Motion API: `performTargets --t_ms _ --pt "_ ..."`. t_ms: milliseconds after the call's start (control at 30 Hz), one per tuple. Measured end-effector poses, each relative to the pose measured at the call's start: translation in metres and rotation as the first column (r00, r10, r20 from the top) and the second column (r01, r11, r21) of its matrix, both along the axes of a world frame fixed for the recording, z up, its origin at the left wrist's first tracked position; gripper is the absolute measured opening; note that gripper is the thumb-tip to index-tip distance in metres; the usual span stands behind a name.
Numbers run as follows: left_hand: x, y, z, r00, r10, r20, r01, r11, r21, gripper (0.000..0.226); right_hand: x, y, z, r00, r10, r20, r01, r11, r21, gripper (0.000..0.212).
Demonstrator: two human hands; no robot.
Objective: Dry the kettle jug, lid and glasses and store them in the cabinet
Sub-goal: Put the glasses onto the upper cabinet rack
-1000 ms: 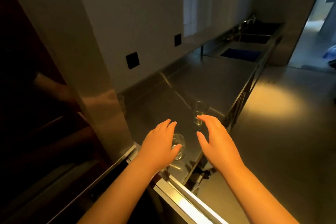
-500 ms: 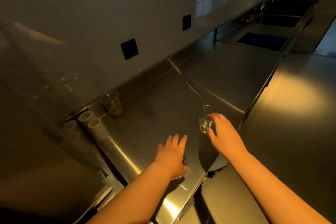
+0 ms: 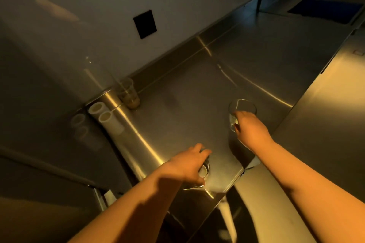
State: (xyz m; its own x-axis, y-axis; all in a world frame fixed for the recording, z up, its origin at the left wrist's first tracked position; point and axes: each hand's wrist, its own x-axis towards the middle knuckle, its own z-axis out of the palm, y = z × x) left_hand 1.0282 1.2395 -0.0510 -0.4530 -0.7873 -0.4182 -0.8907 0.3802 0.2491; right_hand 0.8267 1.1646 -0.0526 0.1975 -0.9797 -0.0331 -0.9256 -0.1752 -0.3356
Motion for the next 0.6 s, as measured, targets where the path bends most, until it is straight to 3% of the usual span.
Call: performTargets --t_ms 333,600 --pt "-0.012 -0.013 -0.009 0.992 0.077 -0.101 -0.086 0.992 -0.09 0.068 -0.003 -0.006 -0.005 0.982 -0.003 -0.19 -0.008 0.998 -0.057 0.025" --pt "-0.029 -0.022 -0.018 0.948 0.201 -0.246 -0.243 0.958 -0.154 0.075 -0.013 -0.005 -0.007 0.984 0.027 -0.175 -0.048 0.992 -0.118 0.027"
